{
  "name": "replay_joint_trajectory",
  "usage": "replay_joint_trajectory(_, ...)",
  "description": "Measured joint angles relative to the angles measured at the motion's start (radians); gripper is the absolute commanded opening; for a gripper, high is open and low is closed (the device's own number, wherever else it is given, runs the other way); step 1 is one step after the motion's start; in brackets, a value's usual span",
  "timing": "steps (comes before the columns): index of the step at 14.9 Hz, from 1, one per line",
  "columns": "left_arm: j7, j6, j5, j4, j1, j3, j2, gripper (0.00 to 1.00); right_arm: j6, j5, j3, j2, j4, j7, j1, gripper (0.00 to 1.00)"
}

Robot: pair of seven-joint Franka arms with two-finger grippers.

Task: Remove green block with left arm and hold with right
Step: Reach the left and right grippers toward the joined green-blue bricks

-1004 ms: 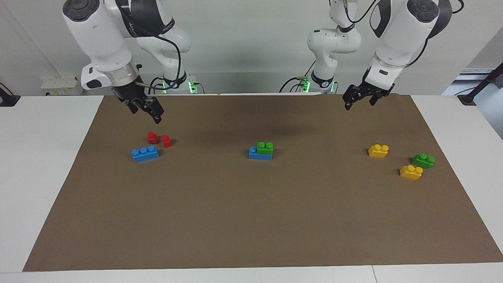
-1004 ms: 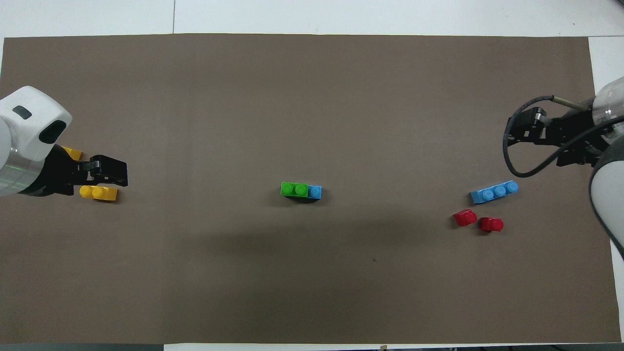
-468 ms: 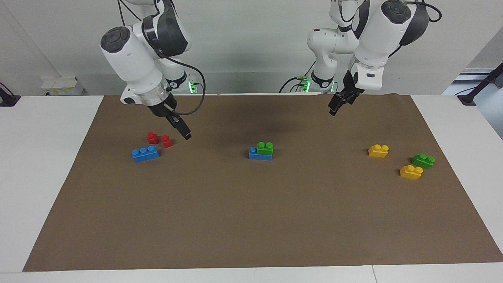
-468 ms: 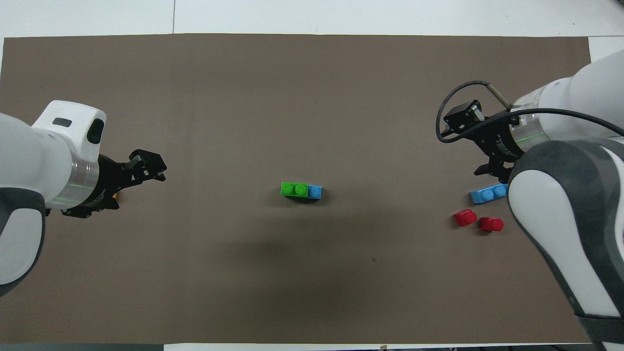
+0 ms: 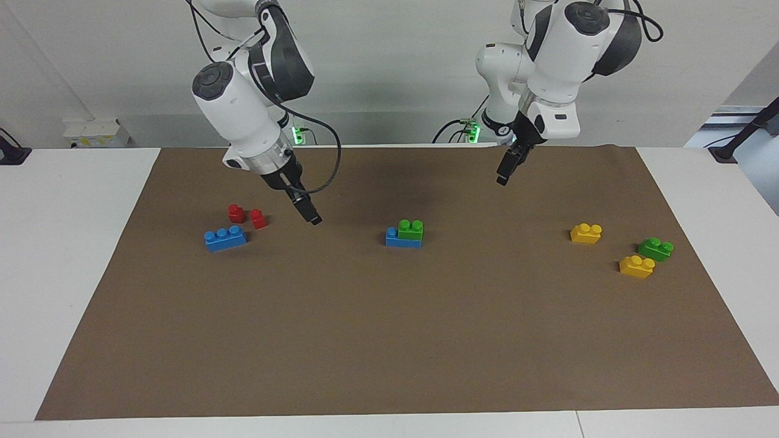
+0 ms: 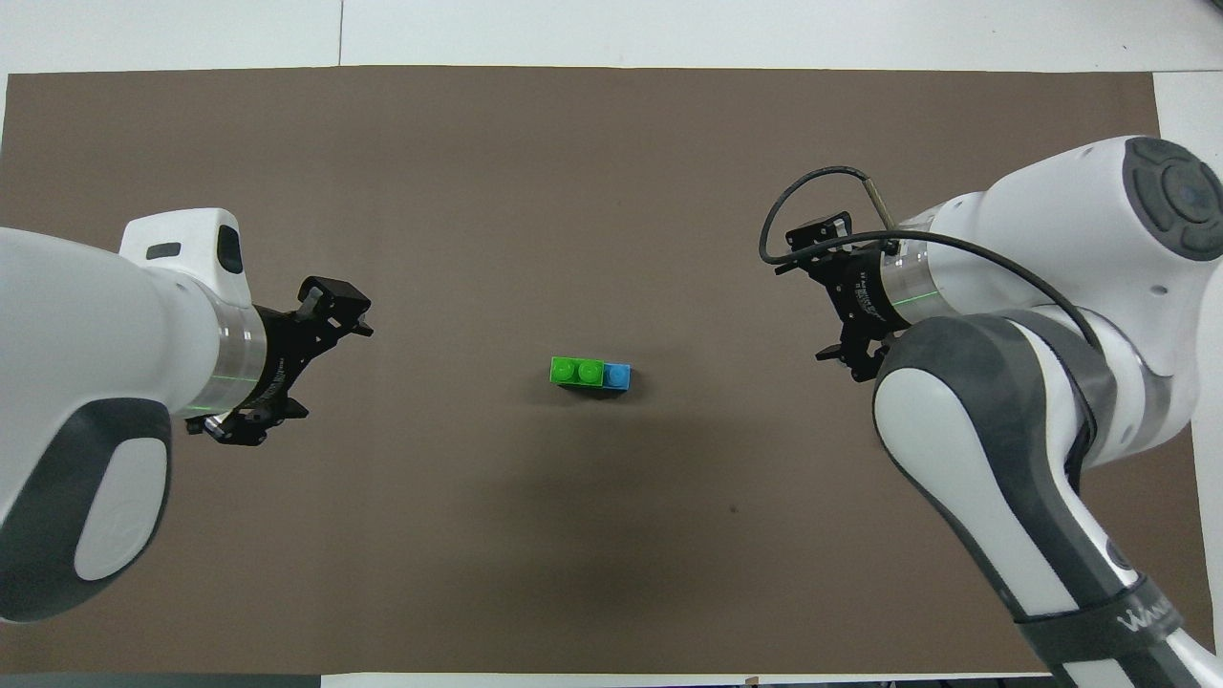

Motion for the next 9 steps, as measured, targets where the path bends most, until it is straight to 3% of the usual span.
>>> replay_joint_trajectory(5,-0.261,0.089,0.000,-0.034,-0.075,0.000,0.008,1.00,0.107,0.001,0.000,0.019,-0.043,0.134,0.071,0.98)
replay_joint_trajectory(9,-0.407,0.156,0.000,-0.039,-0.131,0.000,0.085,1.00,0.141,0.001,0.001,0.047,-0.063,0.164,0.104,0.98)
